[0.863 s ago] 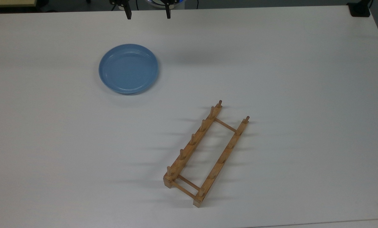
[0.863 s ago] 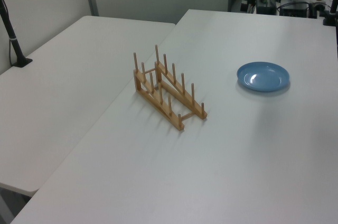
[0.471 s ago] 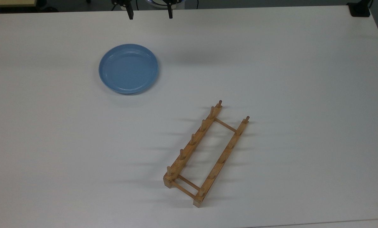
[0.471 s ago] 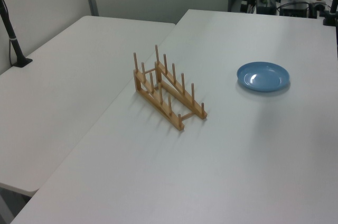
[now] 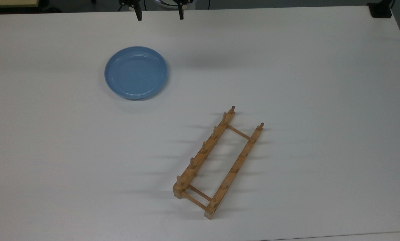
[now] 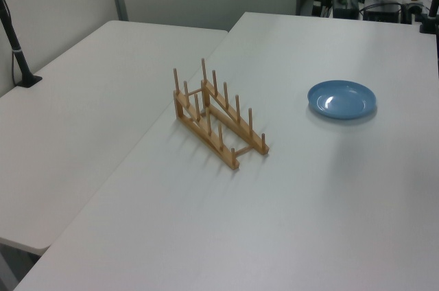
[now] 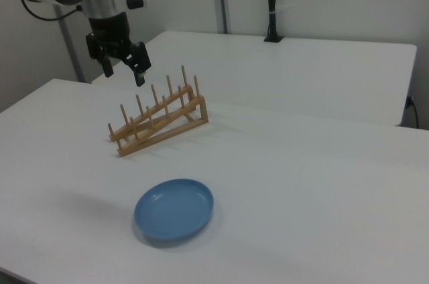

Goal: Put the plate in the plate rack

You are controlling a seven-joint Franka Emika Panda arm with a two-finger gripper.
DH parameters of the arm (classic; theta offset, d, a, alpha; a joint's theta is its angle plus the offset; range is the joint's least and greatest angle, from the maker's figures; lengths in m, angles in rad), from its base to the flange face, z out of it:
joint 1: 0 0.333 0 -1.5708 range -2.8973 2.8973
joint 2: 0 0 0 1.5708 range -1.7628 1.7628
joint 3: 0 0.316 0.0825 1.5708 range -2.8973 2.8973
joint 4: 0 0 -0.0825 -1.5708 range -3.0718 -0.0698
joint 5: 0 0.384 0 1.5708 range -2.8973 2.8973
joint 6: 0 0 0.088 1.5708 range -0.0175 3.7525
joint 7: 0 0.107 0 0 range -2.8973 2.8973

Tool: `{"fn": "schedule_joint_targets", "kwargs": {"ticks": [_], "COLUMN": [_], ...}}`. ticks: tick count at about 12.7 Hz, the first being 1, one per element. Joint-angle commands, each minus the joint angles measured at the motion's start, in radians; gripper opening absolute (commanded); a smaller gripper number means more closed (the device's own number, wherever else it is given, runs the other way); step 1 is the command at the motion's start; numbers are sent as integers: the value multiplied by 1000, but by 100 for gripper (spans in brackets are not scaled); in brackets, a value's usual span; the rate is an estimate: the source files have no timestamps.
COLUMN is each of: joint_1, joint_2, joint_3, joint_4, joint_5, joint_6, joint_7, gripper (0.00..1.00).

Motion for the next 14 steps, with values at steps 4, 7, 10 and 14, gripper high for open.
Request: {"fn": "schedule_joint_targets", "kwargs": {"ticks": [4,7,10,14], "joint_1": [11,8,8,-1], "joint_2": [-10,-10,-9,-9], "joint_3": [-13,-21,-21,-21], "joint_4": [-9,-8,-6,-24], "joint_5": [9,11,9,-24], "joint_6": [5,-13,-11,-25], "joint_7": [-21,-24,-79,-336], "gripper": [100,100,100,100]}}
